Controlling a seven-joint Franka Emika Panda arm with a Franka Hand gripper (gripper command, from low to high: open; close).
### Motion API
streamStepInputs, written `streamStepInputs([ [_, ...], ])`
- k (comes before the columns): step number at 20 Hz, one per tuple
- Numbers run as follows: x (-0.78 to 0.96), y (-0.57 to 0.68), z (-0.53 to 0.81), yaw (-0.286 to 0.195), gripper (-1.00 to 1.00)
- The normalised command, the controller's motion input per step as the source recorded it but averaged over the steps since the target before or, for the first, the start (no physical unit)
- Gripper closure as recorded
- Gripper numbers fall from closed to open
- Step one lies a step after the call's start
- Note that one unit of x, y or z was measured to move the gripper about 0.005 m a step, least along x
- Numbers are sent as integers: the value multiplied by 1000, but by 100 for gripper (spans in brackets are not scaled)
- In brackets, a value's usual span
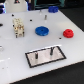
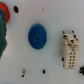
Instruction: Insert the blue gear onto the right peg, followed by the red gear
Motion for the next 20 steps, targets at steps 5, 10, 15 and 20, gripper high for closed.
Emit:
streamStepInputs([
  [5, -531, 394, -302, 0, -100],
  [10, -533, 326, -356, 0, -100],
  [15, -450, 255, -456, 0, -100],
  [20, -321, 170, -538, 0, -100],
])
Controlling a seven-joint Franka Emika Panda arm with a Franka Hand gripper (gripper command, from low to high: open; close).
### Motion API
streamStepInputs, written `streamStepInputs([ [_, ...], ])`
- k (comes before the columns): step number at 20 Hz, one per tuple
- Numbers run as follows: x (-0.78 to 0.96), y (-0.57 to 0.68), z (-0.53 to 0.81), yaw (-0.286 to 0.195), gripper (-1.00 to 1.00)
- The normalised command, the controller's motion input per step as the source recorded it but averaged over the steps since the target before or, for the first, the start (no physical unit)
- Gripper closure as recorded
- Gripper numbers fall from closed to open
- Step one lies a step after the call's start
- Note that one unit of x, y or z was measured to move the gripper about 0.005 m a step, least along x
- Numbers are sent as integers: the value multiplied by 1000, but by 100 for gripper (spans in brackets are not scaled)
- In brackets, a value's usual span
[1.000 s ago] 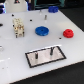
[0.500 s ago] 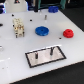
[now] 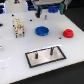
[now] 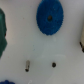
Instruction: Insert the blue gear onto the right peg, followed by the red gear
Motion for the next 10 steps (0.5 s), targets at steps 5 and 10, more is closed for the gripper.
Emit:
streamStepInputs([
  [5, -236, 81, -563, 0, -100],
  [10, -229, 33, -527, 0, -100],
])
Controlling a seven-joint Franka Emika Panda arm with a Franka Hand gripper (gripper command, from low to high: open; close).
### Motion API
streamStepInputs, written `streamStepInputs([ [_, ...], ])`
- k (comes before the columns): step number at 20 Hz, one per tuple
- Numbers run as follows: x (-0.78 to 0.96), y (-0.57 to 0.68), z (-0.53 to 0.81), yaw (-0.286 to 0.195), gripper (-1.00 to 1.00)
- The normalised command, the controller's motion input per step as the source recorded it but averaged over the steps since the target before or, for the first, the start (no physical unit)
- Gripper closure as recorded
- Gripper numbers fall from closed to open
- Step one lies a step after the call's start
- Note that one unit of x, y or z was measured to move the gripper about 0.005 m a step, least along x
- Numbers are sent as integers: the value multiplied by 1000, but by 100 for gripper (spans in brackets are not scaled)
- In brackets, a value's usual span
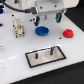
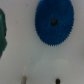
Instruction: Insert the blue gear onto the right peg, followed by the red gear
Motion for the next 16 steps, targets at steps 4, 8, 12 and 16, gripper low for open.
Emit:
streamStepInputs([
  [4, -215, -1, -485, 0, -100],
  [8, -201, -23, -455, 0, -100],
  [12, -291, -113, -331, 0, 100],
  [16, -341, -58, -237, 0, 100],
])
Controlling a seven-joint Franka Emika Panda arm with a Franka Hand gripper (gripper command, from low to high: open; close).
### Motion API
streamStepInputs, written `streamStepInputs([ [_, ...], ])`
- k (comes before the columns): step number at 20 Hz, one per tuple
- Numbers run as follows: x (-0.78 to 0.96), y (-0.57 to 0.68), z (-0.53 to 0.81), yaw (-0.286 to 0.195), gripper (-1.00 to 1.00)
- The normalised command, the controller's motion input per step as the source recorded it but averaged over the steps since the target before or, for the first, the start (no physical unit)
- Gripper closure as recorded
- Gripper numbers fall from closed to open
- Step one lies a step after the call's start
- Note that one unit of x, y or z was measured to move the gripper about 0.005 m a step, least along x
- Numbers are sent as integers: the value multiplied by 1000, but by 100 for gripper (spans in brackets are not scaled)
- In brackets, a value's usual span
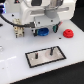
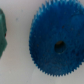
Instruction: Insert the blue gear onto the right peg, followed by the red gear
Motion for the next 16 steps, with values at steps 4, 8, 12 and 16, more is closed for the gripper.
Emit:
streamStepInputs([
  [4, -263, -29, -134, 0, 100],
  [8, -283, 34, -86, 0, 100],
  [12, -105, -7, -4, 0, 100],
  [16, 47, 2, 66, 0, 100],
])
